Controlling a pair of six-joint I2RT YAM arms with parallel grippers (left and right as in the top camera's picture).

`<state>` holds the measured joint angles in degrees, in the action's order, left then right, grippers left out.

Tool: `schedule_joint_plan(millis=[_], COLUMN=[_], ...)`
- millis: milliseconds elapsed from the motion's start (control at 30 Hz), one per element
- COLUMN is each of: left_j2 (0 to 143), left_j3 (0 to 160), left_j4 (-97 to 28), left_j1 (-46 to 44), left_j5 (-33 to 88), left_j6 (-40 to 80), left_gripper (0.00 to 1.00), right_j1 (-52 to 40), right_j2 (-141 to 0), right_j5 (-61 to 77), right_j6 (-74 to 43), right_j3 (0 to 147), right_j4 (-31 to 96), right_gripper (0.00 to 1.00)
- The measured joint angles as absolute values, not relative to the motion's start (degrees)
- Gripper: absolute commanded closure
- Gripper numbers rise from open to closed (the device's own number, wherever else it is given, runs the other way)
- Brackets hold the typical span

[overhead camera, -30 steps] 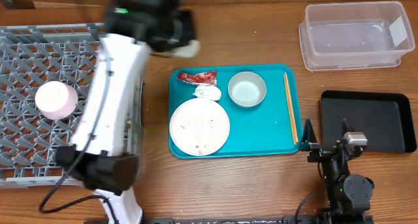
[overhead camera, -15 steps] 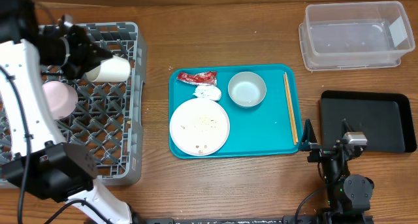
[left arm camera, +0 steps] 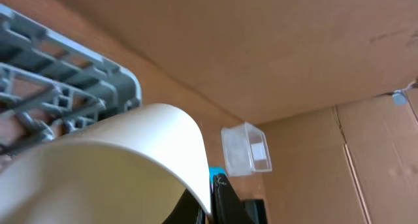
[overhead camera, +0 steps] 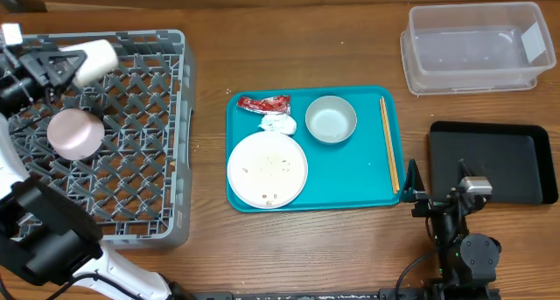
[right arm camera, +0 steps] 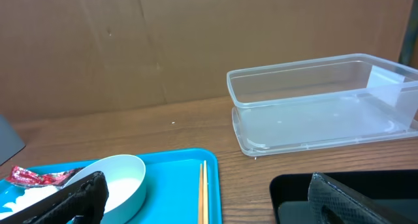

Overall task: Sort waste into correct bins and load items into the dishwasher
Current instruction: 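Carry the paper cup left over the dish rack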

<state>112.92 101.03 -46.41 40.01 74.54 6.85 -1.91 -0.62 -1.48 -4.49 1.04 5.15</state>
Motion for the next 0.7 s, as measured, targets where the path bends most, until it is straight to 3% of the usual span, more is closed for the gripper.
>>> schedule_joint_plan(millis=[467, 700], left_j2=[123.55, 127.61], left_j3=[99.61, 99.35], left_j4=[-29.65, -20.12], left_j1=[39.62, 39.55], left_j5=[77.62, 78.30], left_j6=[2.92, 3.01], left_gripper=[0.95, 0.83], right_j1=[-1.91, -1.91], right_j2=[-0.62, -0.62], right_j5=[-1.48, -1.45], right_j6=[-4.49, -4.47], right_j3=[1.06, 1.04], right_j4=[5.15, 5.17], right_gripper=[0.00, 0.00])
